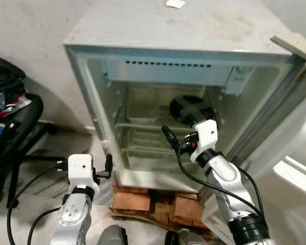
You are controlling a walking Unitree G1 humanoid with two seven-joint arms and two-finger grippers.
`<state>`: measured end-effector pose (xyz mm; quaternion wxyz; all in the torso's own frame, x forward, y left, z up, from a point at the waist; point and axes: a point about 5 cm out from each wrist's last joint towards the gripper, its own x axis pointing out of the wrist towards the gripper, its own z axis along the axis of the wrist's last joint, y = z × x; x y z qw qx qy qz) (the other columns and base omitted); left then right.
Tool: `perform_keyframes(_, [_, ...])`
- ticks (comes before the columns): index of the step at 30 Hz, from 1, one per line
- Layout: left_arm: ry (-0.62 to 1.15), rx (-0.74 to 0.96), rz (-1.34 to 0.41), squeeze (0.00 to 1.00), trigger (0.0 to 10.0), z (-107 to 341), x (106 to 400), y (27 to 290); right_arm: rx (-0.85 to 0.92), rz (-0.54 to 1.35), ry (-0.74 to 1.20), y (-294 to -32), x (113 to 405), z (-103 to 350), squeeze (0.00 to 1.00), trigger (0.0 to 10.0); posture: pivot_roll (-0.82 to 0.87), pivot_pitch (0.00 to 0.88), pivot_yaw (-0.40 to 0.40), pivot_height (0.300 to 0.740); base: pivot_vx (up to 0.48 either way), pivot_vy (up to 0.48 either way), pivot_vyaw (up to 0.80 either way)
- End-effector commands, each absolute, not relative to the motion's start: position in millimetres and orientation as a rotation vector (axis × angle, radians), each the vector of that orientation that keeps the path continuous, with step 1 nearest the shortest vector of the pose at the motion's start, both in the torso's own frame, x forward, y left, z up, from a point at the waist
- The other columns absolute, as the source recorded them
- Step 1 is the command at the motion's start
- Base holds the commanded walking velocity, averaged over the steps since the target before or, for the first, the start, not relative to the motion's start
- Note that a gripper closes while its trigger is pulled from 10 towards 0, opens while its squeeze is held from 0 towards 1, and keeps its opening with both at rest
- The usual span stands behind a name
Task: Restocking fridge
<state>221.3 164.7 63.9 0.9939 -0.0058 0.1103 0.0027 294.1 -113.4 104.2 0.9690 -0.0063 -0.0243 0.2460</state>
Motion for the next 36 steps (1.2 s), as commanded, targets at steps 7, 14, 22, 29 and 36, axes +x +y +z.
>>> perform_keyframes(7, [0.227,-0.012,0.008,0.0,10.0,61.7,221.6,164.4,-0.038,0.469,-0.047,-119.3,301.3,110.3,0.0,10.0,0.02,0.068,0.006,0.74,-0.319,0.0,0.0])
perform_keyframes(14, [0.233,-0.009,0.007,0.0,10.0,60.1,221.6,164.0,-0.038,0.479,-0.04,-118.8,299.7,108.9,0.0,10.0,0.02,0.067,0.008,0.74,-0.318,0.0,0.0])
perform_keyframes(22, [0.239,0.001,-0.001,0.0,10.0,58.7,222.2,164.6,-0.034,0.455,-0.021,-118.7,299.4,105.4,0.0,10.0,0.01,0.068,0.01,0.74,-0.306,0.0,0.0])
perform_keyframes(29, [0.238,0.004,-0.004,0.0,10.0,58.3,223.3,163.5,-0.045,0.462,-0.016,-120.1,301.6,105.9,0.0,10.0,0.01,0.066,0.009,0.74,-0.3,0.0,0.0])
perform_keyframes(36, [0.236,0.005,-0.007,0.0,10.0,58.4,223.9,162.9,-0.065,0.466,0.003,-118.6,300.4,101.6,0.0,10.0,0.01,0.065,0.011,0.74,-0.299,0.0,0.0])
